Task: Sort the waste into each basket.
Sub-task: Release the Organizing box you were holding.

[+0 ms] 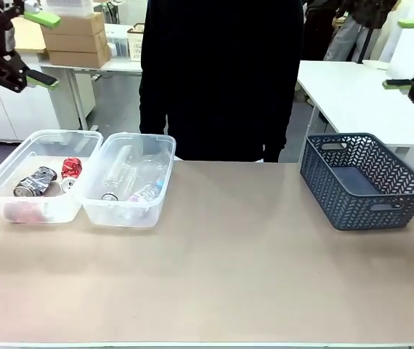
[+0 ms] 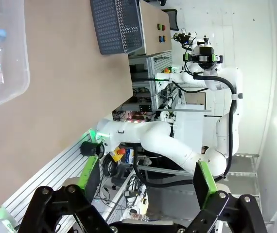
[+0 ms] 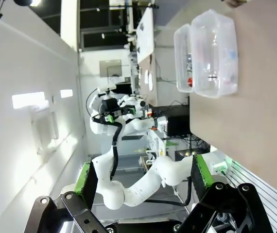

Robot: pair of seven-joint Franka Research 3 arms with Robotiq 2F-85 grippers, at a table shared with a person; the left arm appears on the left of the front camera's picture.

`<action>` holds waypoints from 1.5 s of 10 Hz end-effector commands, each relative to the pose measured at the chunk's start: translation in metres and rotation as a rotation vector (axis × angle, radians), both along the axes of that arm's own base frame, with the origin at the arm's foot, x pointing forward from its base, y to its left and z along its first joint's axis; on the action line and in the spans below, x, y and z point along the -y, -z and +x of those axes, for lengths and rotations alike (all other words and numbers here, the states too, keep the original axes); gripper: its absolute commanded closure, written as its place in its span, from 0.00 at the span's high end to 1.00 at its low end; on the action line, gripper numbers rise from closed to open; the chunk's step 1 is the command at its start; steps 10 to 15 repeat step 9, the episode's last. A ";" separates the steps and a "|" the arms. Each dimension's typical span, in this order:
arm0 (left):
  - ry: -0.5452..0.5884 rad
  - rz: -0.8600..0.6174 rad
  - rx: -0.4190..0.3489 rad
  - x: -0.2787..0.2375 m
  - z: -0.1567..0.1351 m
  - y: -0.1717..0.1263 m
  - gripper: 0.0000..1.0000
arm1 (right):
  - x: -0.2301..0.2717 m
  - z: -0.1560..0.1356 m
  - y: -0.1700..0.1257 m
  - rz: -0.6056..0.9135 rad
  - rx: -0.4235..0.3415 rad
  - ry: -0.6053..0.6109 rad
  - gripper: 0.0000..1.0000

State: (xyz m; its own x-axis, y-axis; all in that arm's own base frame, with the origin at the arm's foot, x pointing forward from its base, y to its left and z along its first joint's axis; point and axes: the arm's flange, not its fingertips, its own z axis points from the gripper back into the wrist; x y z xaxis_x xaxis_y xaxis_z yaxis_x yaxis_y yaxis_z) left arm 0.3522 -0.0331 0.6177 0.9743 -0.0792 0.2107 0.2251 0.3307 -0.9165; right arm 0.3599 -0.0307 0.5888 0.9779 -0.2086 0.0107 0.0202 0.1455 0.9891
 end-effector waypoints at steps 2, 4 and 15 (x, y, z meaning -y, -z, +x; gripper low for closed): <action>0.012 -0.016 0.013 -0.003 0.001 0.001 1.00 | 0.006 0.002 0.000 0.002 0.019 -0.009 1.00; 0.012 -0.016 0.013 -0.003 0.001 0.001 1.00 | 0.006 0.002 0.000 0.002 0.019 -0.009 1.00; 0.012 -0.016 0.013 -0.003 0.001 0.001 1.00 | 0.006 0.002 0.000 0.002 0.019 -0.009 1.00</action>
